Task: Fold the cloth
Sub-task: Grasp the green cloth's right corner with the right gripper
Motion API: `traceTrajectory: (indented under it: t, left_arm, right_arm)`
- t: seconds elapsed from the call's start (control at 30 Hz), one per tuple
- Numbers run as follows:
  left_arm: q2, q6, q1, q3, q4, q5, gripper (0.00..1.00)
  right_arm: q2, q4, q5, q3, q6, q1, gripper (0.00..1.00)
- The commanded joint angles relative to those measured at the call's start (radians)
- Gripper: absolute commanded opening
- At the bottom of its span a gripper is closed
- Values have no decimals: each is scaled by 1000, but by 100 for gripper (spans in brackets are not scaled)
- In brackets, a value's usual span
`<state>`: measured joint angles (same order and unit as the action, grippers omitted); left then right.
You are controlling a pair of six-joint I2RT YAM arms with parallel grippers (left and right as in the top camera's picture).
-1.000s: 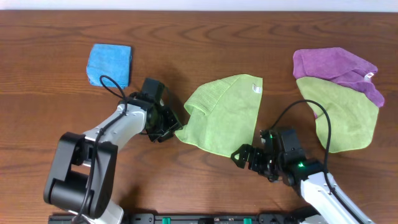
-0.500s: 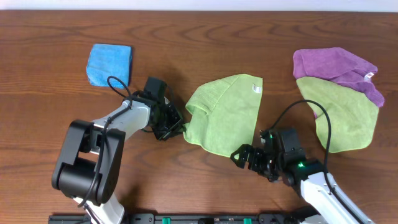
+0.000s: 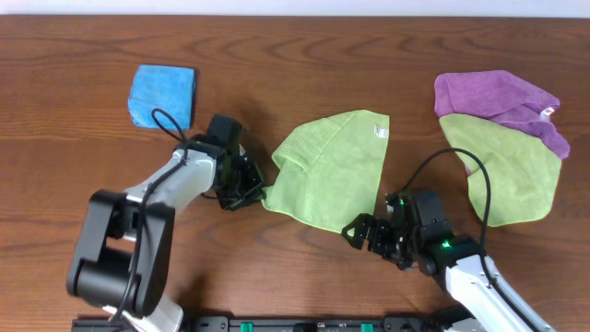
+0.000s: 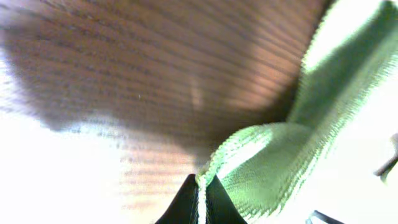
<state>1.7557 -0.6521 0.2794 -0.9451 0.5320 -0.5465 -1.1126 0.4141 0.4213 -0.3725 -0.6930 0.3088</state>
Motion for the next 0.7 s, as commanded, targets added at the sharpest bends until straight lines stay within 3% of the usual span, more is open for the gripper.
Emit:
traceTrajectory:
  t: [0.0, 0.27, 0.43, 0.57, 0.67]
  left_arm:
    - [-31, 47, -4, -11, 21, 31, 6]
    - [-30, 47, -4, -11, 48, 28, 6]
    - [-30, 48, -4, -11, 56, 22, 6]
    - [-30, 67, -4, -11, 67, 22, 6]
    - [-30, 74, -4, -11, 73, 22, 6]
  right_arm:
    - [-14, -10, -56, 10, -29, -13, 97]
    - [-170, -121, -50, 10, -55, -13, 95]
    - [-257, -143, -50, 10, -55, -13, 89]
    - [-293, -174, -48, 10, -55, 4, 80]
    - [-295, -207, -59, 10, -55, 28, 59]
